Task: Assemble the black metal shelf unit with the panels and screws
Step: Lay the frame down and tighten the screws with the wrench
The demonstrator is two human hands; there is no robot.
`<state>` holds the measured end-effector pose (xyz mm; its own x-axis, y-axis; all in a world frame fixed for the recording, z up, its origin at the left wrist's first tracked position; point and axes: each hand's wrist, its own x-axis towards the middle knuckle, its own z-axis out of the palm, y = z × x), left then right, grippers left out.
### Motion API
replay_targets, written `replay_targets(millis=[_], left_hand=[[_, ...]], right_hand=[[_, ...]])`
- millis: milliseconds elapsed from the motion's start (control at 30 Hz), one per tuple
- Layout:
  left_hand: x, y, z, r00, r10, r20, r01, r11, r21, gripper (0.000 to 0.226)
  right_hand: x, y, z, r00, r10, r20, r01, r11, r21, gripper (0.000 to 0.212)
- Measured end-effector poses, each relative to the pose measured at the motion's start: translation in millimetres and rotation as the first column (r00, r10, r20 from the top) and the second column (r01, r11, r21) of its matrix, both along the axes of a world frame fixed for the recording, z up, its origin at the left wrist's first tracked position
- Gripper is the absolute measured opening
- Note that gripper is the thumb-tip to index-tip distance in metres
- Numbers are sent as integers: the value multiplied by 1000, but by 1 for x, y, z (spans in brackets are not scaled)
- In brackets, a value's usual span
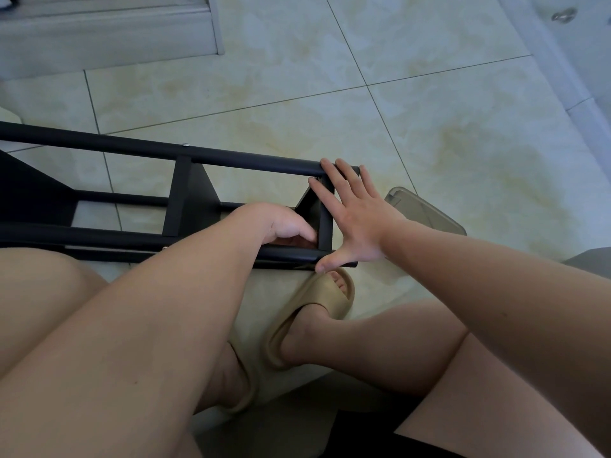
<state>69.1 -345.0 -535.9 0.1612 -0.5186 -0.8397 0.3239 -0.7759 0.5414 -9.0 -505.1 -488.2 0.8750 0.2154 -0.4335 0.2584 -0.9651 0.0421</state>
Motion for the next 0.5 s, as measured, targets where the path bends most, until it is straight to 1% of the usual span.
replay_targets(millis=[100,200,333,433,500], left_hand=[[1,0,-2,1000,-5,28,5,1000,5,31],[4,4,-2,999,-24,-49,23,1000,-14,30],[6,4,-8,995,-33,-96,29,999,-46,18],[5,1,-11,997,-14,-76,8,997,-81,26],[5,2,-13,999,-1,-53,-5,994,-113,24]], right_hand=[[0,0,0,1000,2,1,-2,1000,1,147],[-1,0,0,1000,2,3,-2,1000,5,147],[0,0,-1,1000,2,4,-2,1000,6,147],[1,-2,-3,1000,3,5,-3,1000,16,147],[1,-2,-4,1000,2,5,-3,1000,23,147]])
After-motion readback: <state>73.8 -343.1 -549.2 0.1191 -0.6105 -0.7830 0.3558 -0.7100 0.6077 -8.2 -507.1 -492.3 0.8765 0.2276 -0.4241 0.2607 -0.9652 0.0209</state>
